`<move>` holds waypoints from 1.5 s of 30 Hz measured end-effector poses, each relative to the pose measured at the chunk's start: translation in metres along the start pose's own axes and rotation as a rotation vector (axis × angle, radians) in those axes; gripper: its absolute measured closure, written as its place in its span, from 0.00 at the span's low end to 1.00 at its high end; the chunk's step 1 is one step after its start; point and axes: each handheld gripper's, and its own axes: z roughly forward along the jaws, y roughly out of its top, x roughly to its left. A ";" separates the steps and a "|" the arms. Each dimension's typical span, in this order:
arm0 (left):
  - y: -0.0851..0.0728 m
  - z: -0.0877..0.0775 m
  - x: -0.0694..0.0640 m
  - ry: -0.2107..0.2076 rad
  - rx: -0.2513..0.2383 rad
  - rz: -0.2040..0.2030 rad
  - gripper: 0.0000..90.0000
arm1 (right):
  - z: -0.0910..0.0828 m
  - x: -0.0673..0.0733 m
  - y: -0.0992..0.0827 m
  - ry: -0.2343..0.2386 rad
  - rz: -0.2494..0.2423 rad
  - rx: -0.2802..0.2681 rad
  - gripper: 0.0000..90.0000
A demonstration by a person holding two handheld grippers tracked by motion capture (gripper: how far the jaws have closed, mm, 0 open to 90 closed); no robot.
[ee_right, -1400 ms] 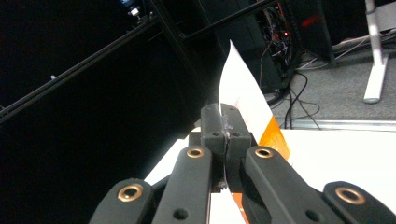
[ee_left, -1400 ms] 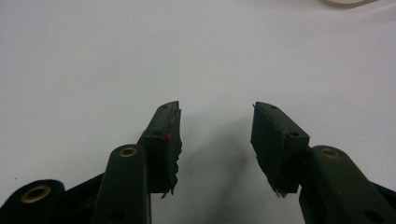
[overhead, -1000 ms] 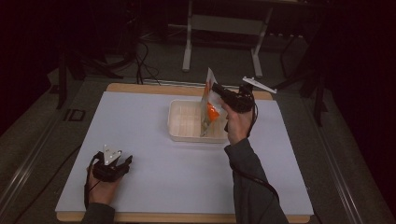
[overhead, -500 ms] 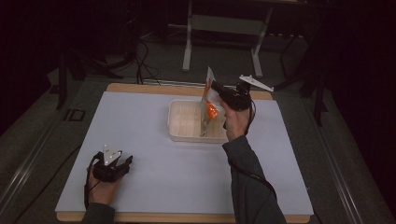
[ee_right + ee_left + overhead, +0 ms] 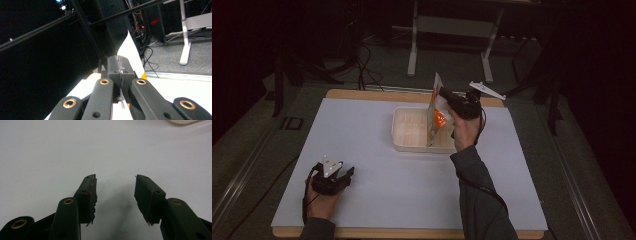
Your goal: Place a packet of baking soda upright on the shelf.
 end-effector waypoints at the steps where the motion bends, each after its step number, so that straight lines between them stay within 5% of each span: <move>1: 0.000 0.000 0.000 0.000 -0.002 -0.001 0.58 | 0.000 0.001 -0.001 -0.001 -0.007 0.005 1.00; 11: 0.000 0.000 -0.001 0.003 0.001 0.000 0.58 | 0.000 0.001 -0.019 0.001 -0.001 0.035 1.00; 28: 0.000 0.000 -0.002 0.005 0.001 0.002 0.58 | 0.008 0.002 -0.034 -0.068 -0.004 0.069 1.00; 33: 0.000 0.001 -0.002 0.005 0.001 0.004 0.58 | 0.010 0.006 -0.034 -0.113 -0.039 0.086 1.00; 40: 0.000 0.001 -0.002 0.006 0.004 0.005 0.58 | 0.015 0.002 -0.028 -0.147 0.015 0.139 0.98; 45: 0.000 0.001 -0.002 0.005 0.002 0.003 0.58 | 0.017 0.003 -0.021 -0.183 -0.003 0.174 0.82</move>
